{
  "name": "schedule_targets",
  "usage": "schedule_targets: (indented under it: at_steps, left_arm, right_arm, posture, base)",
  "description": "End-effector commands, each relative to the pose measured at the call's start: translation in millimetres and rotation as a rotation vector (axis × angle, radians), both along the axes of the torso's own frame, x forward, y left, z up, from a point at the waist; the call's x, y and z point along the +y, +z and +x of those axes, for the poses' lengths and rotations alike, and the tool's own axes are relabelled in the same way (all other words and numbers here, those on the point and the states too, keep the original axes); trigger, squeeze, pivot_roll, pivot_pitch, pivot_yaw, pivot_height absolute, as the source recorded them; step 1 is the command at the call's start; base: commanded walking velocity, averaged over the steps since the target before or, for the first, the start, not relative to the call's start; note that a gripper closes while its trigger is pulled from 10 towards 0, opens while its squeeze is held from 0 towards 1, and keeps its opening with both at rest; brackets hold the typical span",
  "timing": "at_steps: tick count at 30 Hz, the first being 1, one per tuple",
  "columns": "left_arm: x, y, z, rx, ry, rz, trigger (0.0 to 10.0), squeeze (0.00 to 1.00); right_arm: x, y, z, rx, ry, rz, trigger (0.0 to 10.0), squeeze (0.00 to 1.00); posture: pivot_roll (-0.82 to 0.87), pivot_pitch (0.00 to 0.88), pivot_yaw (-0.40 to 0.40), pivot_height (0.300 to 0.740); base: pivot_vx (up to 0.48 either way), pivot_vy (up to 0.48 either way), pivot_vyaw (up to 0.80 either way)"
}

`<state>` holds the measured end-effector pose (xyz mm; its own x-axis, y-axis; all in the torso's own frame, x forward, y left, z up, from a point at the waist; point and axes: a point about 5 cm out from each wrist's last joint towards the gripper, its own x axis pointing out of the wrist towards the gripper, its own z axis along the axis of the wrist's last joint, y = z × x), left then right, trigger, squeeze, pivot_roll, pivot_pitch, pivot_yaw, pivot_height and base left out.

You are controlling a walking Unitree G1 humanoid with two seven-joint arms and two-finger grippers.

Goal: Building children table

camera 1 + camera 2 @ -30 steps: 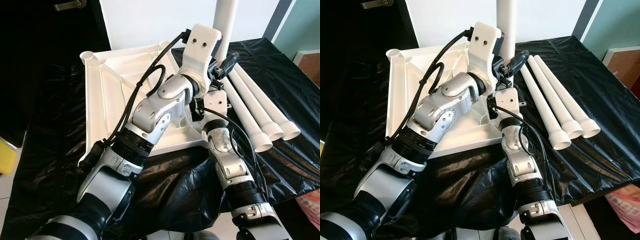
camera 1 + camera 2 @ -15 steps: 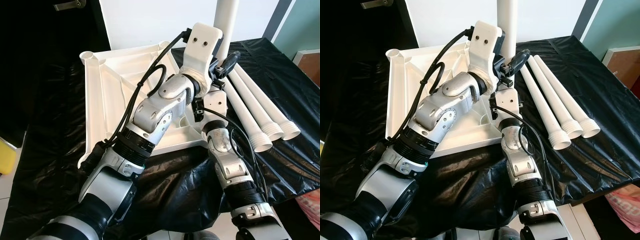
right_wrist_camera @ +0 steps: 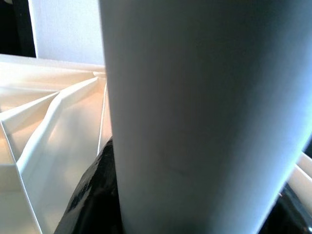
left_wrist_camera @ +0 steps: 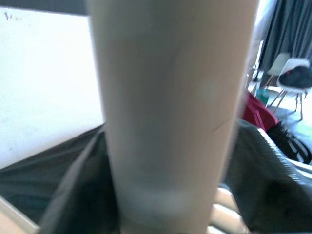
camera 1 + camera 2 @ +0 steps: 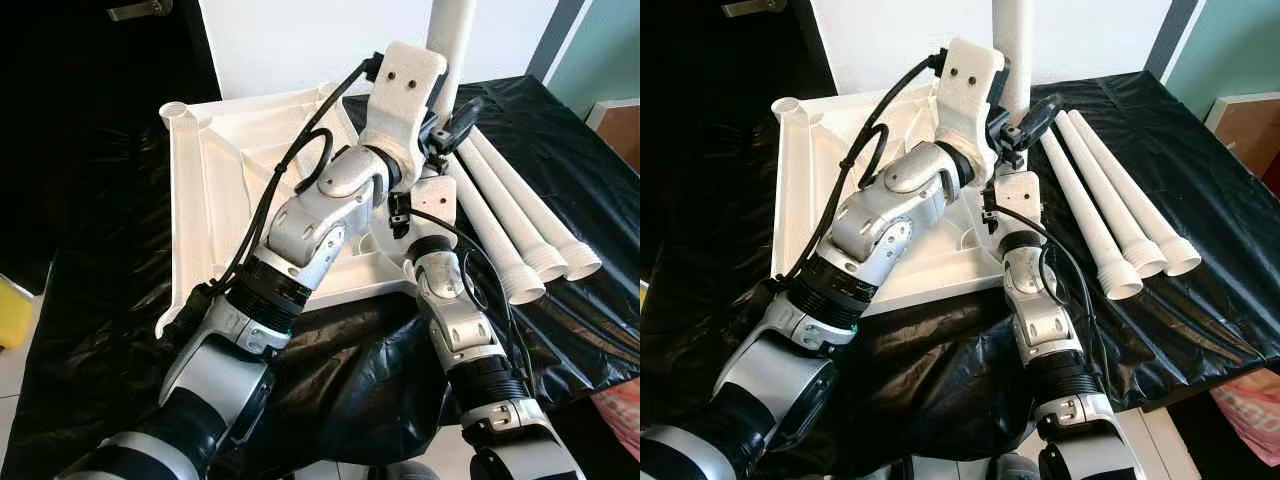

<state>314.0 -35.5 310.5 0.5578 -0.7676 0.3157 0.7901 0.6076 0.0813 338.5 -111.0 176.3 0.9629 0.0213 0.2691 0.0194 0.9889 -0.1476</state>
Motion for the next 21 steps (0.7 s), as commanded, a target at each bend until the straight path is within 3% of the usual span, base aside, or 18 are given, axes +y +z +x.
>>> schedule_targets:
  at_steps: [1,5,6,9,10,21]
  left_arm:
    - [-4.5,1,-9.0,-0.040,-0.141,0.017,10.0,1.00]
    - [-2.8,1,-10.6,-0.061,-0.134,0.016,10.0,1.00]
    - [-0.6,2,-12.9,-0.075,-0.148,-0.004,10.0,0.86]
    - [0.1,3,-13.8,-0.079,-0.156,-0.012,10.0,0.86]
    - [2.7,3,-15.1,-0.084,-0.168,-0.017,10.0,0.00]
    - [16.6,-9,-21.8,-0.089,-0.170,-0.050,10.0,0.00]
  right_arm:
    - [-3.0,0,1.5,0.014,-0.016,0.028,10.0,0.00]
    - [-6.0,1,2.3,0.026,-0.026,0.063,10.0,0.00]
    - [-7.9,1,2.5,0.031,-0.034,0.080,10.0,0.00]
    - [-8.4,1,2.6,0.032,-0.037,0.086,10.0,0.00]
    - [-10.9,1,3.1,0.033,-0.046,0.103,10.0,0.00]
    - [-27.2,4,3.7,0.017,-0.089,0.189,10.0,0.00]
  posture:
    - [-0.02,0.066,0.006,0.740]
    - [-0.02,0.061,0.007,0.740]
    - [-0.02,0.061,0.007,0.740]
    - [-0.02,0.061,0.007,0.740]
    - [-0.02,0.058,0.007,0.740]
    - [-0.02,0.059,0.009,0.740]
  base:
    - [0.000,0.000,0.00]
    - [0.000,0.000,0.00]
    - [0.000,0.000,0.00]
    - [0.000,0.000,0.00]
    - [0.000,0.000,0.00]
    - [0.000,0.000,0.00]
